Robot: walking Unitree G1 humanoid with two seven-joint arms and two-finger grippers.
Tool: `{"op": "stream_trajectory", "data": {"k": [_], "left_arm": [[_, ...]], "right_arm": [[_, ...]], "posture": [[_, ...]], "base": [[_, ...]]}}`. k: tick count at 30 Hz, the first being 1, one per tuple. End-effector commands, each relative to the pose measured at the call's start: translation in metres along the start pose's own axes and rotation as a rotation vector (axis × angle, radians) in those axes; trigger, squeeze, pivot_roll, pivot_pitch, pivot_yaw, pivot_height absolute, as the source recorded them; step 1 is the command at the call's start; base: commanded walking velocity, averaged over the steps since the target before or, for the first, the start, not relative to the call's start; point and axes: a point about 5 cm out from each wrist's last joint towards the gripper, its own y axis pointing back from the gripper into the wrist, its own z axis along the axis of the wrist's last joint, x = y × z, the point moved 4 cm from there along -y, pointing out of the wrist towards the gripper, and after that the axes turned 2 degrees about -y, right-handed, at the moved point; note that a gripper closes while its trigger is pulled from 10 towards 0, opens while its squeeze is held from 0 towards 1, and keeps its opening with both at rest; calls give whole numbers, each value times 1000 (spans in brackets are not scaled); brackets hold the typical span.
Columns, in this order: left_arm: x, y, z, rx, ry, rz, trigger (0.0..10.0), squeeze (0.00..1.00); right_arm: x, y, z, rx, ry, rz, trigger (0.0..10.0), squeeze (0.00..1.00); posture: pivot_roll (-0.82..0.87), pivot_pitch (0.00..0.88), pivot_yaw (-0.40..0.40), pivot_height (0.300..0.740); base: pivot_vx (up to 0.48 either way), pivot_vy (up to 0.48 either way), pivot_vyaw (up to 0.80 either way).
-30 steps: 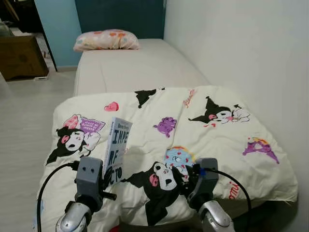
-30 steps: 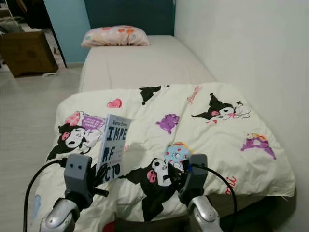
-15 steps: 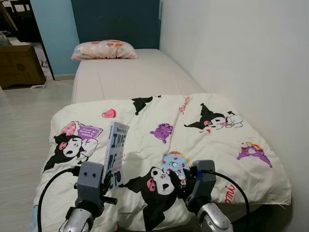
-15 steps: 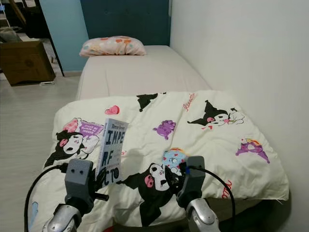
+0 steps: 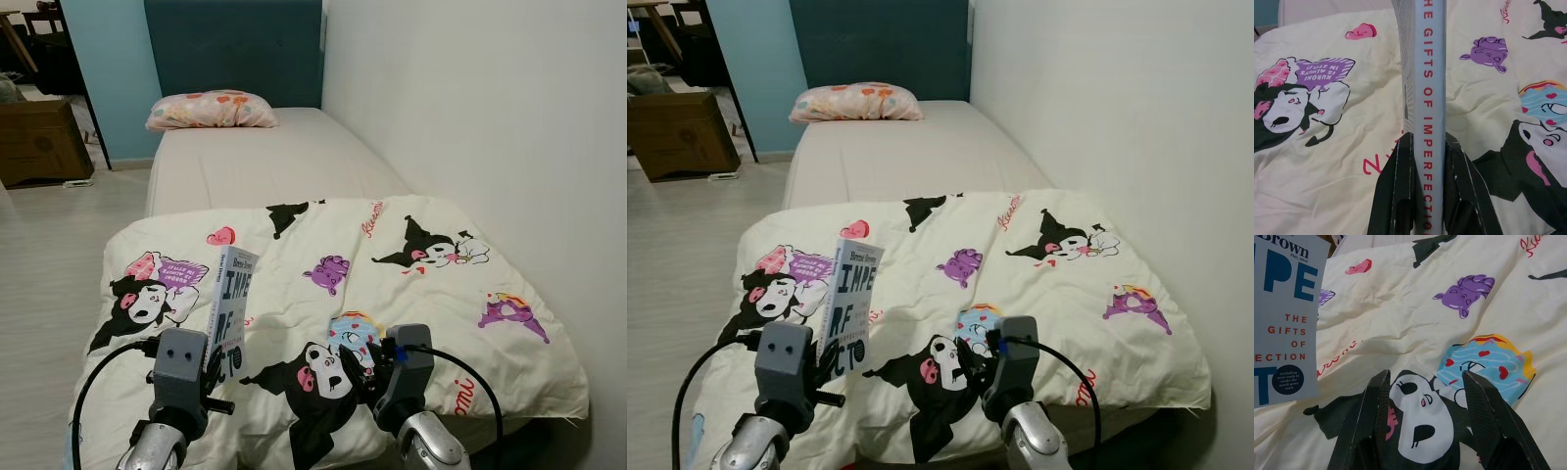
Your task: Clean up the room
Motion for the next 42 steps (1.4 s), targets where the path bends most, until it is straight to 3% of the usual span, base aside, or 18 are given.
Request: {"op": "stream_trajectory", "data": {"k": [1, 20, 33, 42], "left_arm": [[1, 3, 1, -10, -19, 0, 10000, 0], [2, 3, -4, 7, -13, 10, 10000, 0], [1, 3, -5, 7, -20, 3, 10000, 0], [0, 9, -18, 49, -8, 11, 10000, 0]], "right_arm": [[-1, 3, -4, 16, 1, -6, 10000, 0], [1, 3, -7, 24, 1, 4, 10000, 0], [2, 3, -5, 19, -3, 16, 10000, 0], [2, 4, -9, 20, 11, 7, 10000, 0]], "posture": [[2, 183, -27, 583], [3, 177, -25, 593], [1, 175, -22, 628], [0, 171, -21, 628]], "base": [[0, 0, 0], [0, 0, 0], [0, 0, 0], [0, 0, 0]]}}
